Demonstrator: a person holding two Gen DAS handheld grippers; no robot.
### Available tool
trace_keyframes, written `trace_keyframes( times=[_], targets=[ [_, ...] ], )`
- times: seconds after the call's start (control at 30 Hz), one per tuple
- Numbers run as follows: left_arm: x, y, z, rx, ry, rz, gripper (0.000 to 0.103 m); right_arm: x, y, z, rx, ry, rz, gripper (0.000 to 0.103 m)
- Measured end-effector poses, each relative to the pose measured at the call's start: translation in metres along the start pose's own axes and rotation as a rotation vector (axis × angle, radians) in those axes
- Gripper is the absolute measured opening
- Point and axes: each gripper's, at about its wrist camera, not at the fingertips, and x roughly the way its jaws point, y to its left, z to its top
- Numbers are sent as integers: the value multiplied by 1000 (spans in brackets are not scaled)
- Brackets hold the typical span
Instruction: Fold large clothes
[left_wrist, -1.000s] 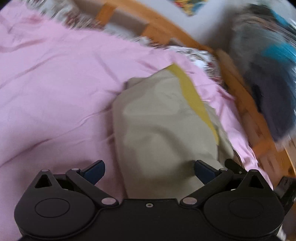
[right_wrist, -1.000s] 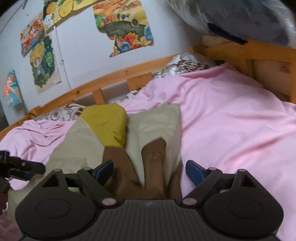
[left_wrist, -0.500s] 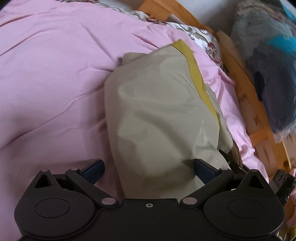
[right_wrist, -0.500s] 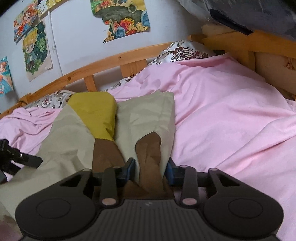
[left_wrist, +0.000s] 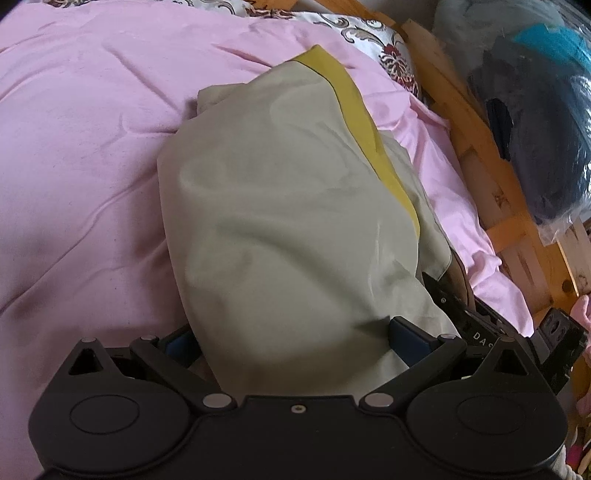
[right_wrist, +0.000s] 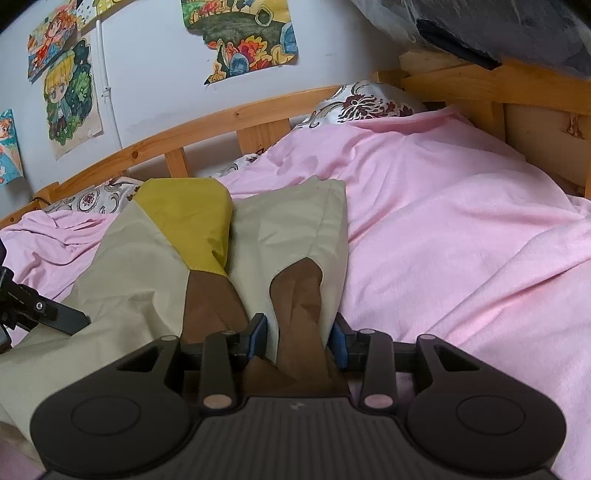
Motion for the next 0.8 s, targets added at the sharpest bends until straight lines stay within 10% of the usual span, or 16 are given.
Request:
trace_keyframes(
  times=[0.57,0.8],
  targets=[
    [6,4,1,-13,16,-9,102,-1,3,-1,-38,-4,-7,45],
    [0,-13,0,60,-23,43,82,-4,15,-2,-65,-7,-21,16]
  ],
)
